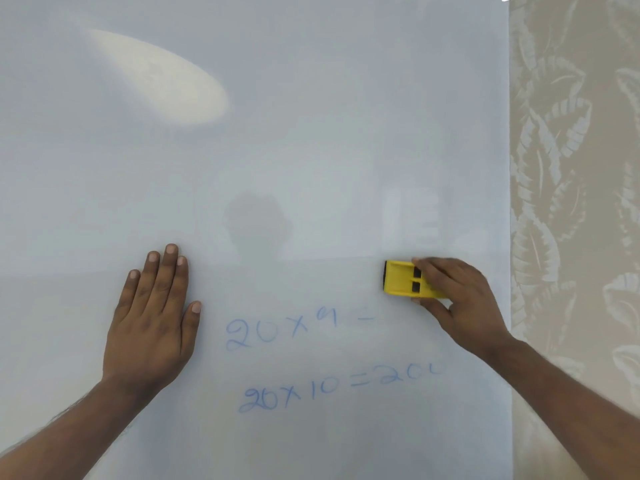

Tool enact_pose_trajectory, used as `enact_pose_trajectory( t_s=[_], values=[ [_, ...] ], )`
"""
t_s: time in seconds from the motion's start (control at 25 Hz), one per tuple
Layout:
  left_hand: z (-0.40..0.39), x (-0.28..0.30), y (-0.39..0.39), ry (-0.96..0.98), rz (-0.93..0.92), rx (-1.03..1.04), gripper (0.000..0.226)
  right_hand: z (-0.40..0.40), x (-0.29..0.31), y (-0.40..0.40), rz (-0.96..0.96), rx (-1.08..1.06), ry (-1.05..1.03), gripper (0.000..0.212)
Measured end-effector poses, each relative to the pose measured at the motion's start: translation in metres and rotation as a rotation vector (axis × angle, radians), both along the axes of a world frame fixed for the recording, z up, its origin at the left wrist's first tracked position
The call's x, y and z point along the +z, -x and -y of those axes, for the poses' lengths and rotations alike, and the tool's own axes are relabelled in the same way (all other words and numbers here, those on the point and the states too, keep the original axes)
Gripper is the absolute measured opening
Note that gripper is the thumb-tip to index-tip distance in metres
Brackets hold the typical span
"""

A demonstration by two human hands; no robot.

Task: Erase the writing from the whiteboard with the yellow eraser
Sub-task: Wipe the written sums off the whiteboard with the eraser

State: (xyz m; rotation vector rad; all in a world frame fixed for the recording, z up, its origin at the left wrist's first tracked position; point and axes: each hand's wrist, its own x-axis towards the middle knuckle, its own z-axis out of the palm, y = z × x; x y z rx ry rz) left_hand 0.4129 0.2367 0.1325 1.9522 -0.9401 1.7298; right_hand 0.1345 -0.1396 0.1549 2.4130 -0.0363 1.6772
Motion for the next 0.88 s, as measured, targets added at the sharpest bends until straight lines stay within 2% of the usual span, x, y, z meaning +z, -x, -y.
enact_pose_trajectory(
  t_s=[0.12, 0.28, 0.44, 0.6, 0.68, 0.88],
  values=[
    [0.000, -0.004, 0.000, 0.003, 0.001, -0.005, 0.064, -0.019, -0.007, -0.017, 0.020, 0.024, 0.016, 0.053],
    [-0.001, -0.010, 0.000, -0.004, -0.015, -0.011, 0.064, -0.035, -0.055, -0.023, -0.085, 0.033, 0.128, 0.046],
    [-0.004, -0.014, 0.001, -0.014, -0.017, -0.007, 0.065, -0.029, -0.049, -0.014, -0.157, -0.018, 0.231, 0.046],
    [-0.003, -0.018, 0.001, -0.012, -0.020, -0.002, 0.064, -0.044, -0.015, -0.027, 0.035, -0.024, 0.026, 0.051],
    [-0.004, -0.019, 0.001, -0.013, -0.013, 0.002, 0.064, -0.060, -0.004, -0.042, 0.074, 0.009, 0.007, 0.054],
    [-0.008, -0.028, -0.001, -0.024, -0.009, -0.006, 0.063, -0.077, -0.043, -0.054, -0.072, 0.032, 0.244, 0.049]
  ],
)
